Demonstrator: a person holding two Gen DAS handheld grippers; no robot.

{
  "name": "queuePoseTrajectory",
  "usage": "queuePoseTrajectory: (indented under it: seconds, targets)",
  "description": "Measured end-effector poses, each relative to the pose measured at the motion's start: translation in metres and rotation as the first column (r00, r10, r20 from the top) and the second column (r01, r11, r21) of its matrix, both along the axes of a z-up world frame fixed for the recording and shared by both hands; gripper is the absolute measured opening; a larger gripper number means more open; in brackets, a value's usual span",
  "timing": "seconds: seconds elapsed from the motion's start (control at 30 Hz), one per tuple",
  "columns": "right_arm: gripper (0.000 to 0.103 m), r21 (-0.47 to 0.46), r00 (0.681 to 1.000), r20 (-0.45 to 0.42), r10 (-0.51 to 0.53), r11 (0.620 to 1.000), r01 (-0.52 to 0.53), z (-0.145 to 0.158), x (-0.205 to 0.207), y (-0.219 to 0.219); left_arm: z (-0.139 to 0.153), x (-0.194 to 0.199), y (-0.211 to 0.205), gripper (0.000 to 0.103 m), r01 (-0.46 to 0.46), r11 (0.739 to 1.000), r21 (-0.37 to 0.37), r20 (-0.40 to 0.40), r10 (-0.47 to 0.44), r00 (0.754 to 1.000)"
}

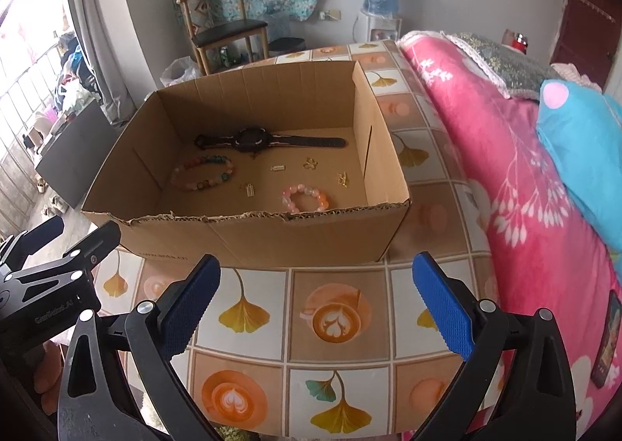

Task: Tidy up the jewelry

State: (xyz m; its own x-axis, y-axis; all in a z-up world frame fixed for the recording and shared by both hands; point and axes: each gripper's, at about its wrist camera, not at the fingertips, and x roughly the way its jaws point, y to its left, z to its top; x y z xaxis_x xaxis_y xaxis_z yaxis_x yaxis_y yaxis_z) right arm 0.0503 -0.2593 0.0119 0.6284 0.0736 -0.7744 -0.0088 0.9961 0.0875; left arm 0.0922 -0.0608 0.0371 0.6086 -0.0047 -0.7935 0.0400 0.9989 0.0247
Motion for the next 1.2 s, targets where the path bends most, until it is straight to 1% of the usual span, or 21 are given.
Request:
queuePoseTrajectory:
  seconds: [0.5, 1.2]
  targets:
    - [0.095, 0.003, 1.000, -0.008, 0.008, 1.000, -0.008, 0.0010, 0.0018, -0.0005, -0.0006, 0.0025, 0.0020, 0.098, 0.004, 1.000, -0.027, -0.024, -0.005, 1.000]
    - [0.095, 0.003, 1.000, -0.006, 0.010, 1.000, -0.010, 0.0013, 0.0010, -0.0008, -0.0014, 0.0024, 0.0041, 0.098, 0.000, 1.000, -0.029, -0.029, -0.001, 1.000]
